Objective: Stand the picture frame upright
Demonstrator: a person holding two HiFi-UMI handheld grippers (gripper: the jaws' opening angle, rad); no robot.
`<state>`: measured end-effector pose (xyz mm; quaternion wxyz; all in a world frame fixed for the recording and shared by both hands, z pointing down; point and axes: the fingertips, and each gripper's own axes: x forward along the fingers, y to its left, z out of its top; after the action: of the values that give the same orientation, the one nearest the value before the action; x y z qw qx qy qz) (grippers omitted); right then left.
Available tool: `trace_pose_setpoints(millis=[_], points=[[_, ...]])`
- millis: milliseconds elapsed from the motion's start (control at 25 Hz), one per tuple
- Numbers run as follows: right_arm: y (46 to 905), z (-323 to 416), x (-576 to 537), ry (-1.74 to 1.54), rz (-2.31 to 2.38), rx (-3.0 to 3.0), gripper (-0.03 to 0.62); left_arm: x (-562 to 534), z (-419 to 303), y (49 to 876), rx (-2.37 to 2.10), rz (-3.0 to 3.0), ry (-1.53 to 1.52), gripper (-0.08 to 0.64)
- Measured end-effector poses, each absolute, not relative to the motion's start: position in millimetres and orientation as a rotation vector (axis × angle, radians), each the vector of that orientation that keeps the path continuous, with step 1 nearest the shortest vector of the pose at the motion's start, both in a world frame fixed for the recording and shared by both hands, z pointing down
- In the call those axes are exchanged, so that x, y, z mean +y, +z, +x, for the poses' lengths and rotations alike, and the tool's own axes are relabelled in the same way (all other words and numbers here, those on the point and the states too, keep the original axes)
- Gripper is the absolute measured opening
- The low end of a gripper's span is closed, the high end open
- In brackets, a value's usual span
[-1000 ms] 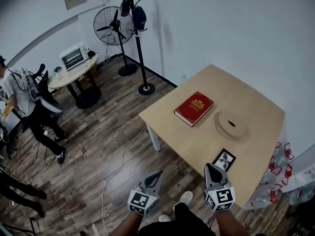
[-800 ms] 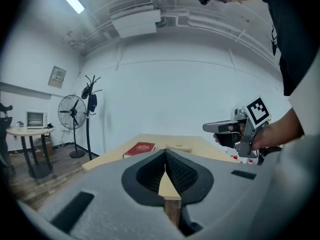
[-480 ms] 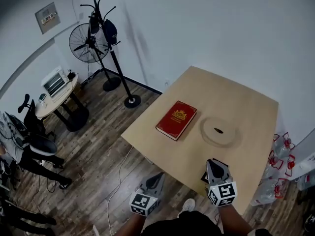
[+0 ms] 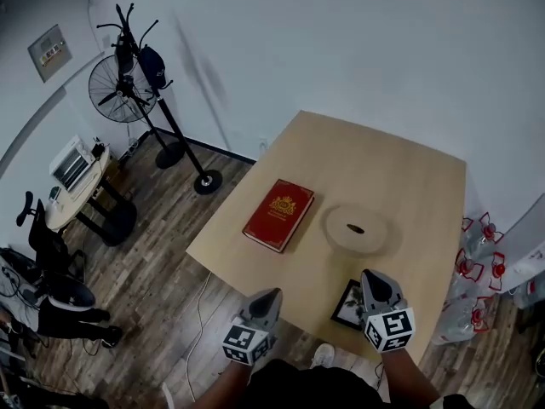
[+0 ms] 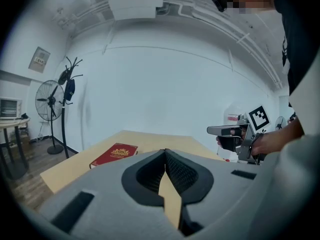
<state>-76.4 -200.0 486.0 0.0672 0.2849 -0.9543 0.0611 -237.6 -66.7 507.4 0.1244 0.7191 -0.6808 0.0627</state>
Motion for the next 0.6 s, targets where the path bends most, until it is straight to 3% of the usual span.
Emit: trace_pose_setpoints(millis=[600], points=[[504,-53,-233,0.239,1.09,-2.741,0.009,-147,-239,519,-1.746,2.276,0.221,0.003]])
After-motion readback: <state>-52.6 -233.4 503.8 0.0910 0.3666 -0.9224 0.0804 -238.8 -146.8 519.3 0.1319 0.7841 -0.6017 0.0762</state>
